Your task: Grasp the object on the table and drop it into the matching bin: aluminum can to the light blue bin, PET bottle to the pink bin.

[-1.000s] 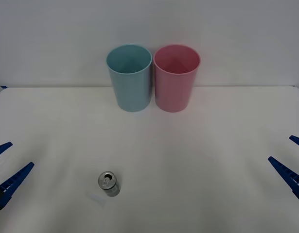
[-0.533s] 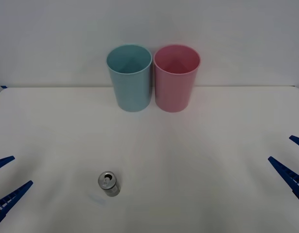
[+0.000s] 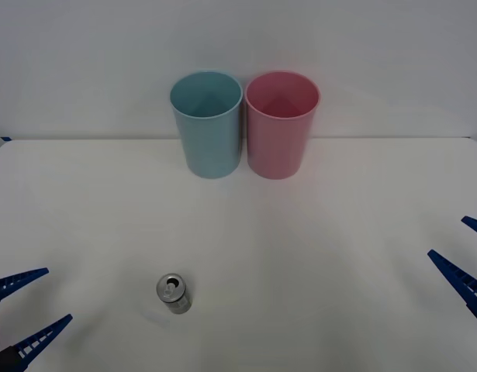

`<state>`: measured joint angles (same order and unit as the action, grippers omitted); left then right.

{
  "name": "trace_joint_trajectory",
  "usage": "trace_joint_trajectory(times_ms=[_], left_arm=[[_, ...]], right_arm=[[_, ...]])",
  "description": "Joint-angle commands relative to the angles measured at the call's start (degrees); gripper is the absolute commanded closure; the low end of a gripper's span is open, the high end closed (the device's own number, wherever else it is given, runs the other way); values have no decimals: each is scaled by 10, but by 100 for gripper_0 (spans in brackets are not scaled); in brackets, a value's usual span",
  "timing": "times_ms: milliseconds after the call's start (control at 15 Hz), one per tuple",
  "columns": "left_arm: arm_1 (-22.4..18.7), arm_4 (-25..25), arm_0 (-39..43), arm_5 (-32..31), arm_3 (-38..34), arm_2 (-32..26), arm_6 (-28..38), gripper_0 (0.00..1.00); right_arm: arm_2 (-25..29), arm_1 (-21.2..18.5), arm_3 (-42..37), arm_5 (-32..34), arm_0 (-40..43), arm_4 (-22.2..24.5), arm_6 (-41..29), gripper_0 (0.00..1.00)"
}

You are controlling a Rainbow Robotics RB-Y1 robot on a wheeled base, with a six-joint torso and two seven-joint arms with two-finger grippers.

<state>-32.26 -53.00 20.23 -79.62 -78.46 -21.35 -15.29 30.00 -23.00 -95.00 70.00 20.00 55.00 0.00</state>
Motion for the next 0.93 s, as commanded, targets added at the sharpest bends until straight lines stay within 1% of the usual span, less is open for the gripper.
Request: trace_joint_trajectory(times_ms=[67, 200, 533, 733, 800, 933], left_arm=[[0, -7, 3, 1, 1, 18, -11, 0], [0, -25, 3, 0, 3, 22, -16, 0], [6, -23, 4, 5, 11, 58, -26, 0], [47, -25, 3, 5, 10, 59, -39, 0], [57, -33, 0, 5, 11, 58, -48, 0], [74, -46, -4, 25, 10, 61, -84, 0]], right_arm=[[0, 0, 0, 0, 0, 0, 0, 0], [0, 0, 0, 0, 0, 0, 0, 0], [0, 0, 0, 0, 0, 0, 0, 0], [0, 0, 0, 0, 0, 0, 0, 0], [0, 0, 0, 0, 0, 0, 0, 0], [0, 0, 0, 0, 0, 0, 0, 0]])
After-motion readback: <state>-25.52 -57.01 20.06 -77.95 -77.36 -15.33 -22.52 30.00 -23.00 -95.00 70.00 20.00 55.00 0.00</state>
